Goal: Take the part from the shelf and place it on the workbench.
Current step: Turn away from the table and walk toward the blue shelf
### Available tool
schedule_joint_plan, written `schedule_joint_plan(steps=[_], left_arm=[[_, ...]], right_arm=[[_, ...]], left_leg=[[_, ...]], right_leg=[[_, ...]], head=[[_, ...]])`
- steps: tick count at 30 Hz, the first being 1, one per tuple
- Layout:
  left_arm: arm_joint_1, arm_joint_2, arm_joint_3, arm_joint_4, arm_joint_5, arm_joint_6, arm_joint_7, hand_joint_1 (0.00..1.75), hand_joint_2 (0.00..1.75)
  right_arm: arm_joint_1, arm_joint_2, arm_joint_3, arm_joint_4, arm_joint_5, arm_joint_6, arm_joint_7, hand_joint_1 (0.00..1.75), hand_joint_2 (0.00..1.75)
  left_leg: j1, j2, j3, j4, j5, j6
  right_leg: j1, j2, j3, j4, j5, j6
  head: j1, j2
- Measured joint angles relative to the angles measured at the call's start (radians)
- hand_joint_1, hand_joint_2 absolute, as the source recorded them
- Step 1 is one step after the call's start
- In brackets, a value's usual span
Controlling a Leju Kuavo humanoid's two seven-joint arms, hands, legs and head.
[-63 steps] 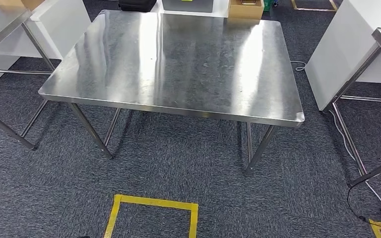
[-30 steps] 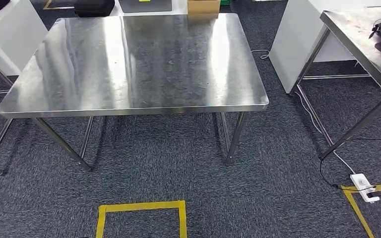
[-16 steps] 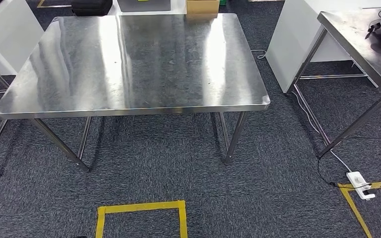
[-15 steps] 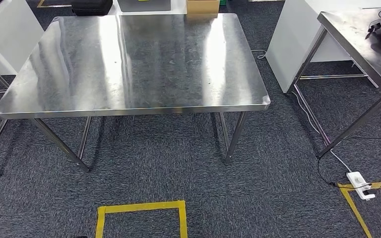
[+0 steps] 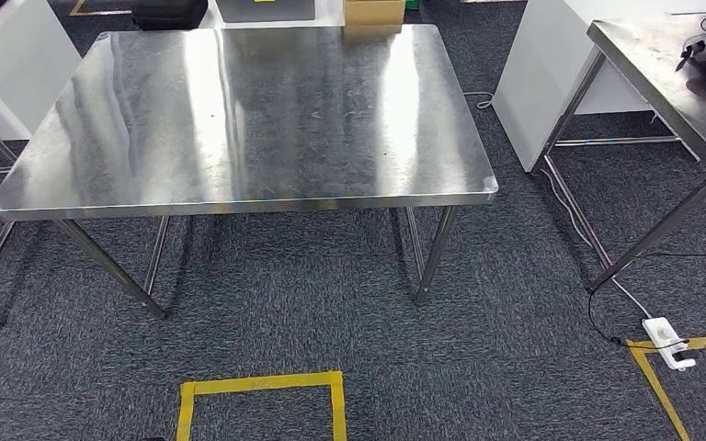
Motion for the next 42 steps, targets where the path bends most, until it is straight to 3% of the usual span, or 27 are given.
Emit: schedule_joint_plan(steps=[5,8,9,12,14,15,17,18,19,20,22,24,25,27,28,29,30,31,33,35,38,39,40,42], left_arm=[[0.000,0.003,0.000,0.000,0.002,-0.001,0.000,0.00,0.00],[0.000,0.003,0.000,0.000,0.004,-0.001,0.000,0.00,0.00],[0.000,0.002,0.000,0.000,0.004,-0.002,0.000,0.00,0.00],[0.001,0.000,0.000,0.000,0.004,-0.002,-0.001,0.00,0.00],[0.002,0.000,0.000,0.000,0.004,-0.002,-0.001,0.00,0.00],[0.002,-0.002,0.000,0.000,0.004,-0.002,-0.001,0.00,0.00],[0.002,-0.003,0.000,0.000,0.004,-0.002,-0.002,0.00,0.00],[0.003,-0.002,0.000,0.000,0.004,-0.002,-0.002,0.00,0.00],[0.002,-0.001,0.000,0.000,0.004,-0.001,-0.002,0.00,0.00],[0.002,0.000,0.000,0.000,0.004,0.000,-0.002,0.00,0.00],[0.002,0.000,0.000,0.000,0.004,0.000,-0.003,0.00,0.00],[0.004,0.001,0.000,0.001,0.004,0.000,-0.004,0.00,0.00],[0.004,0.002,0.000,0.001,0.004,0.000,-0.004,0.00,0.00],[0.006,0.002,0.000,0.002,0.004,0.000,-0.004,0.00,0.00],[0.006,0.002,0.000,0.002,0.005,0.000,-0.004,0.00,0.00],[0.006,0.003,0.001,0.002,0.005,0.000,-0.004,0.00,0.00],[0.007,0.003,0.001,0.002,0.005,0.000,-0.005,0.00,0.00],[0.007,0.003,0.001,0.002,0.005,0.000,-0.005,0.00,0.00],[0.006,0.004,0.001,0.001,0.006,0.000,-0.007,0.00,0.00],[0.004,0.005,0.001,0.000,0.006,-0.001,-0.010,0.00,0.00],[0.003,0.005,0.001,0.000,0.006,-0.001,-0.011,0.00,0.00],[0.002,0.004,0.001,0.000,0.005,-0.001,-0.011,0.00,0.00],[0.002,0.003,0.001,0.000,0.004,-0.001,-0.011,0.00,0.00],[0.002,0.002,0.001,0.000,0.003,-0.002,-0.010,0.00,0.00]], right_arm=[[0.000,0.003,0.000,0.000,0.002,0.000,-0.002,0.00,0.00],[0.000,0.004,0.001,0.000,0.003,0.000,-0.004,0.00,0.00],[0.000,0.004,0.001,0.000,0.003,0.000,-0.005,0.00,0.00],[0.000,0.004,0.002,0.000,0.004,-0.001,-0.005,0.00,0.00],[0.002,0.002,0.002,0.000,0.005,-0.001,-0.005,0.00,0.00],[0.003,0.001,0.002,0.000,0.005,-0.001,-0.004,0.00,0.00],[0.004,0.000,0.002,0.000,0.005,-0.001,-0.002,0.00,0.00],[0.003,0.001,0.002,0.001,0.005,-0.001,-0.001,0.00,0.00],[0.001,0.001,0.002,0.001,0.005,-0.001,-0.001,0.00,0.00],[0.000,0.002,0.002,0.002,0.005,-0.001,-0.001,0.00,0.00],[-0.002,0.001,0.002,0.002,0.005,-0.001,0.000,0.00,0.00],[-0.003,0.002,0.002,0.002,0.005,-0.001,0.000,0.00,0.00],[-0.003,0.002,0.002,0.002,0.005,-0.001,0.001,0.00,0.00],[-0.002,0.003,0.002,0.002,0.006,-0.001,0.002,0.00,0.00],[-0.002,0.003,0.002,0.002,0.006,-0.001,0.002,0.00,0.00],[-0.001,0.004,0.002,0.002,0.006,-0.001,0.002,0.00,0.00],[0.000,0.004,0.002,0.002,0.006,-0.001,0.002,0.00,0.00],[0.000,0.004,0.002,0.002,0.006,-0.001,0.001,0.00,0.00],[0.000,0.005,0.003,0.002,0.006,-0.001,0.001,0.00,0.00],[-0.002,0.005,0.003,0.002,0.007,-0.001,0.000,0.00,0.00],[-0.003,0.005,0.006,0.002,0.008,-0.001,0.001,0.00,0.00],[-0.002,0.004,0.007,0.002,0.008,-0.001,0.002,0.00,0.00],[-0.002,0.004,0.008,0.002,0.008,-0.002,0.002,0.00,0.00],[-0.001,0.002,0.010,0.002,0.008,-0.002,0.003,0.00,0.00]], left_leg=[[-0.001,0.000,-0.001,0.001,-0.001,0.004],[0.004,0.003,0.005,-0.017,0.010,0.017],[0.008,0.006,0.010,-0.028,0.018,0.023],[0.015,0.016,0.010,-0.041,0.033,0.030],[0.019,0.020,0.004,-0.040,0.036,0.025],[0.023,0.021,0.001,-0.039,0.038,0.020],[0.034,0.021,-0.006,-0.033,0.040,0.006],[0.037,0.020,-0.010,-0.028,0.041,-0.004],[0.038,0.020,-0.013,-0.022,0.040,-0.015],[0.036,0.019,-0.016,-0.017,0.039,-0.024],[0.037,0.018,-0.021,-0.010,0.041,-0.039],[0.045,0.018,-0.038,0.016,0.017,-0.045],[0.048,0.016,-0.054,0.053,-0.018,-0.046],[0.046,0.013,-0.101,0.180,-0.115,-0.043],[0.044,0.012,-0.119,0.241,-0.149,-0.041],[0.041,0.012,-0.124,0.277,-0.164,-0.037],[0.039,0.012,-0.109,0.273,-0.158,-0.032],[0.035,0.012,-0.075,0.234,-0.139,-0.024],[0.025,0.008,0.024,0.096,-0.097,-0.003],[0.013,0.005,0.076,0.011,-0.075,0.010],[0.006,0.009,0.066,-0.012,-0.054,0.018],[0.007,0.011,0.061,-0.023,-0.041,0.022],[0.008,0.013,0.054,-0.033,-0.026,0.027],[0.009,0.017,0.037,-0.043,-0.003,0.030]], right_leg=[[-0.005,0.000,0.000,-0.001,0.002,0.003],[-0.001,-0.003,-0.004,0.001,0.000,0.010],[0.000,-0.006,-0.014,0.021,-0.013,0.011],[-0.008,-0.013,-0.091,0.193,-0.104,0.010],[-0.021,-0.015,-0.124,0.277,-0.133,0.025],[-0.028,-0.016,-0.111,0.262,-0.122,0.039],[-0.044,-0.024,-0.033,0.130,-0.071,0.071],[-0.045,-0.028,0.006,0.067,-0.047,0.081],[-0.043,-0.029,0.027,0.028,-0.032,0.085],[-0.041,-0.028,0.032,0.013,-0.028,0.080],[-0.039,-0.023,0.015,0.019,-0.028,0.058],[-0.043,-0.022,0.002,0.021,-0.022,0.033],[-0.042,-0.023,-0.004,0.021,-0.014,0.021],[-0.032,-0.024,-0.021,0.022,0.001,0.002],[-0.026,-0.024,-0.031,0.022,0.009,-0.004],[-0.020,-0.024,-0.041,0.022,0.016,-0.008],[-0.015,-0.023,-0.050,0.023,0.023,-0.009],[-0.010,-0.023,-0.057,0.023,0.030,-0.009],[-0.003,-0.020,-0.066,0.023,0.042,-0.005],[-0.001,-0.020,-0.069,0.021,0.053,0.004],[0.000,-0.021,-0.074,0.015,0.071,0.024],[0.001,-0.021,-0.082,0.023,0.063,0.026],[0.001,-0.021,-0.095,0.047,0.039,0.025],[-0.003,-0.022,-0.132,0.154,-0.047,0.016]], head=[[0.000,0.000],[0.000,0.000],[0.001,0.000],[0.006,0.000],[0.007,0.000],[0.007,0.000],[0.007,0.000],[0.010,0.000],[0.011,0.000],[0.012,0.000],[0.005,0.000],[-0.002,0.000],[-0.005,0.000],[-0.009,0.000],[-0.010,0.000],[-0.010,0.000],[-0.011,0.000],[-0.010,0.000],[-0.010,0.000],[-0.008,0.000],[-0.008,0.000],[-0.007,0.000],[-0.005,0.000],[0.000,0.000]])
